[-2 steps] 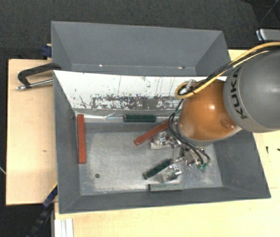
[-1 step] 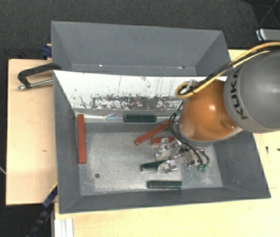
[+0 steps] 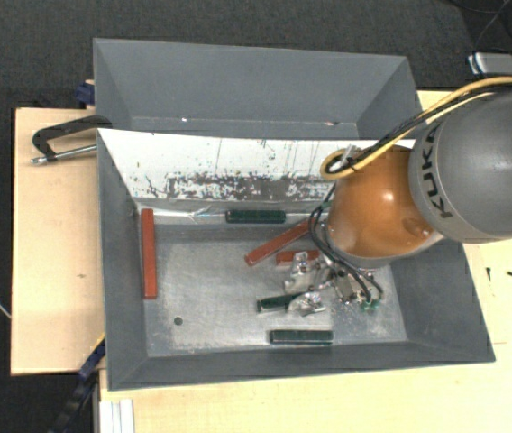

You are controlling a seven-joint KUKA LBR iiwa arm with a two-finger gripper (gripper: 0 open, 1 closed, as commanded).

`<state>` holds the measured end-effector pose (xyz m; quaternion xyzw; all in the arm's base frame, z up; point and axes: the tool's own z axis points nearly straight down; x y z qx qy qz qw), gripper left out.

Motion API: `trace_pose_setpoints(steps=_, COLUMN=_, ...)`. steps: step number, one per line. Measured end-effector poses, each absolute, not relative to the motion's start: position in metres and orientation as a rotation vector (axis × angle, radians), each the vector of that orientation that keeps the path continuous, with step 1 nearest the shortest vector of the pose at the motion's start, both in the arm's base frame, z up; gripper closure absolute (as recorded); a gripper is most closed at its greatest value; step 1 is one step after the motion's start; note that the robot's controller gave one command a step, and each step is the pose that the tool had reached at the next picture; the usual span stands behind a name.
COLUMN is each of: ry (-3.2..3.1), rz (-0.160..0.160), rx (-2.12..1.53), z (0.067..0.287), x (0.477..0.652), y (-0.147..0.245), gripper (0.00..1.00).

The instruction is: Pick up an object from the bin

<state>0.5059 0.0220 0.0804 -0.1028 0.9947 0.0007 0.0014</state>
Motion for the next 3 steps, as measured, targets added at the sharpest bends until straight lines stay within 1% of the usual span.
trace_pose_setpoints(steps=1, ry=3.122, rz=0.002, rx=-0.325, z=0.081, x=0.506, y=0.022, gripper=1.00)
trace_pose_setpoints(steps=2, ry=3.113, rz=0.000, rx=-0.355, z=0.122, x=0.511, y=0.045, gripper=1.00)
trace_pose_setpoints(steps=3, ry=3.124, rz=0.001, rx=-0.291, z=0.227, x=0.503, y=0.007, gripper=1.00)
